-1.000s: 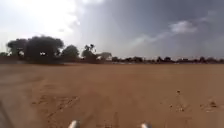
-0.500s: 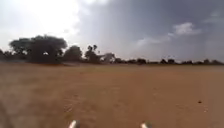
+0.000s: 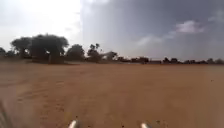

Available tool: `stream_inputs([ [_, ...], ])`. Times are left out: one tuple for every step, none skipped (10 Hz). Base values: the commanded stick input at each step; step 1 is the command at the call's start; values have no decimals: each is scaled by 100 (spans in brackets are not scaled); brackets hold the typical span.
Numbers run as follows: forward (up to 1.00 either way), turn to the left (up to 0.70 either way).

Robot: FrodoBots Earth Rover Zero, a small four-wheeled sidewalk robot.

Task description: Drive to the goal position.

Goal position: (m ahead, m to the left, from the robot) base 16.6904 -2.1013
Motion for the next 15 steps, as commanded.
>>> stream_inputs([
  [100,0],
  [100,0],
  [100,0],
  [100,0],
  [100,0],
  [100,0],
  [100,0],
  [100,0],
  [100,0],
  [100,0],
  [100,0],
  [100,0],
  [100,0],
  [100,0],
  [100,0],
])
